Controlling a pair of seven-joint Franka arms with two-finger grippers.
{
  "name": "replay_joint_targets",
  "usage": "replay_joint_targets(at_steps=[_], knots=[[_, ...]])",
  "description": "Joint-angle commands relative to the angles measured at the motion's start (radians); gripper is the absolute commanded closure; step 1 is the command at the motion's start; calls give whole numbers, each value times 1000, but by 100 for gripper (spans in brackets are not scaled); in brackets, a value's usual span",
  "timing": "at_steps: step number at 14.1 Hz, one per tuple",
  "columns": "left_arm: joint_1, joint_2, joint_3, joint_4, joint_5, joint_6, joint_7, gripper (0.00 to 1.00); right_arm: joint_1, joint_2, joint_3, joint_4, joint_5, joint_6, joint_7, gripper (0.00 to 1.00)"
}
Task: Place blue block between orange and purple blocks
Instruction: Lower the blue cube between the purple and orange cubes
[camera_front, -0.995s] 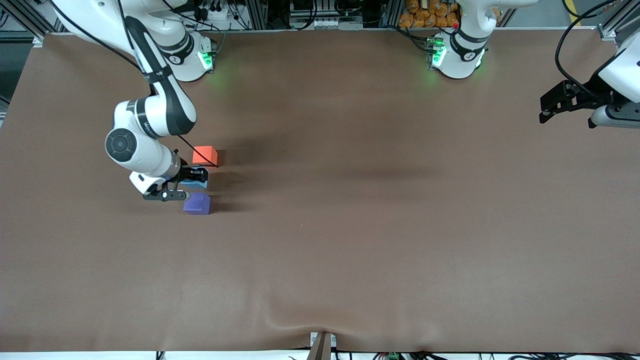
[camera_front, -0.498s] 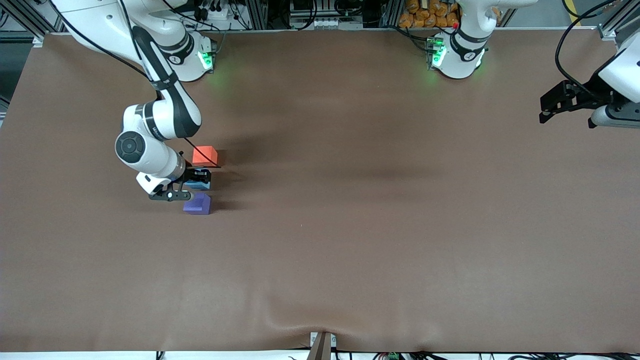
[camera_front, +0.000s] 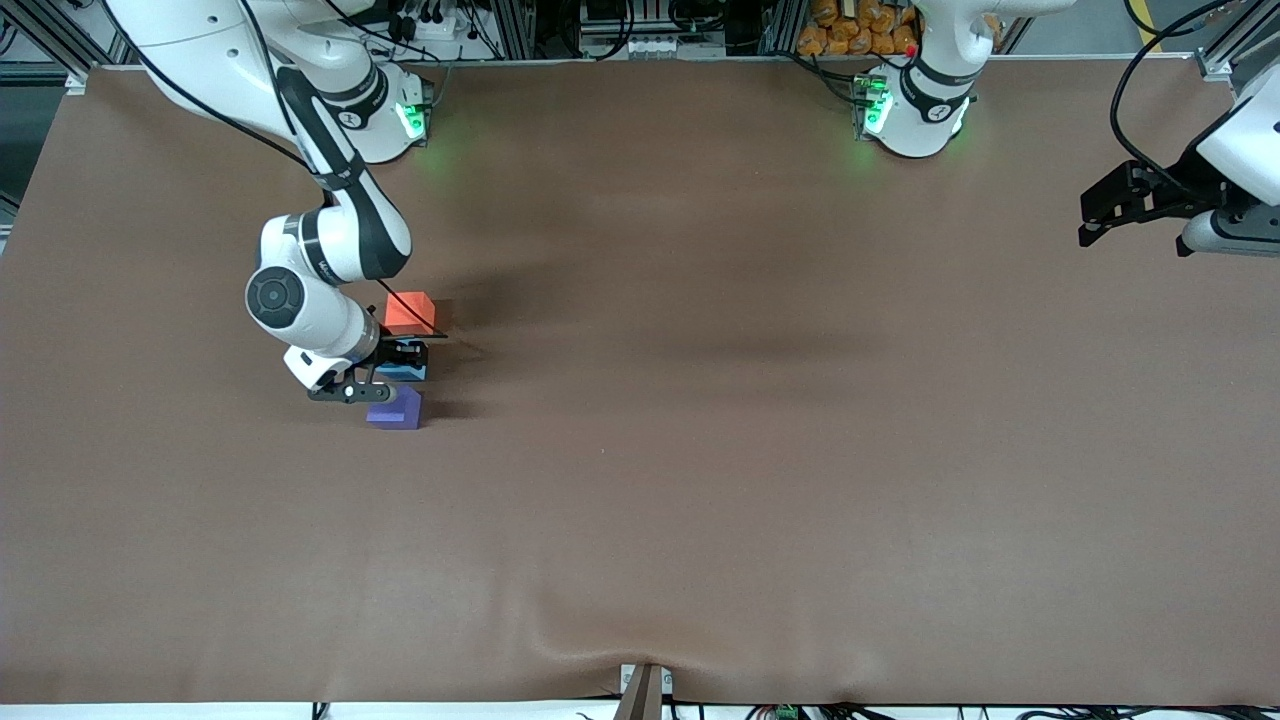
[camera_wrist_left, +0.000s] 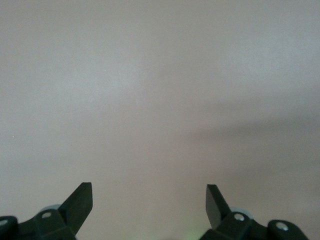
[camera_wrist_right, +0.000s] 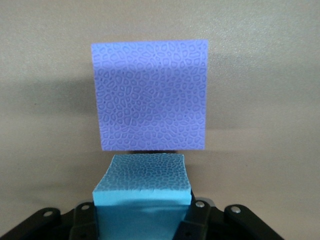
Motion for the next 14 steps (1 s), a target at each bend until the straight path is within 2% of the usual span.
replay_joint_targets(at_steps=[1, 6, 7, 8, 9, 12, 14], knots=[[8, 6, -6, 21, -16, -23, -4, 0, 0, 3, 1, -20, -20, 42, 15, 100], [9, 6, -6, 21, -16, -23, -4, 0, -8, 12, -1, -20, -20, 42, 15, 100], [9, 7, -6, 21, -16, -23, -4, 0, -11, 12, 1, -20, -20, 42, 15, 90], [9, 6, -6, 21, -16, -23, -4, 0, -18, 17, 1, -19, -20, 42, 16, 37], [9, 7, -6, 21, -16, -23, -4, 0, -21, 17, 1, -16, -20, 38, 16, 0], [9, 7, -6, 21, -16, -23, -4, 0, -21, 0, 2, -2, -16, 0, 30, 0], [9, 7, -6, 21, -16, -21, -4, 0, -21, -35, 2, 64, -16, -115, 24, 0]])
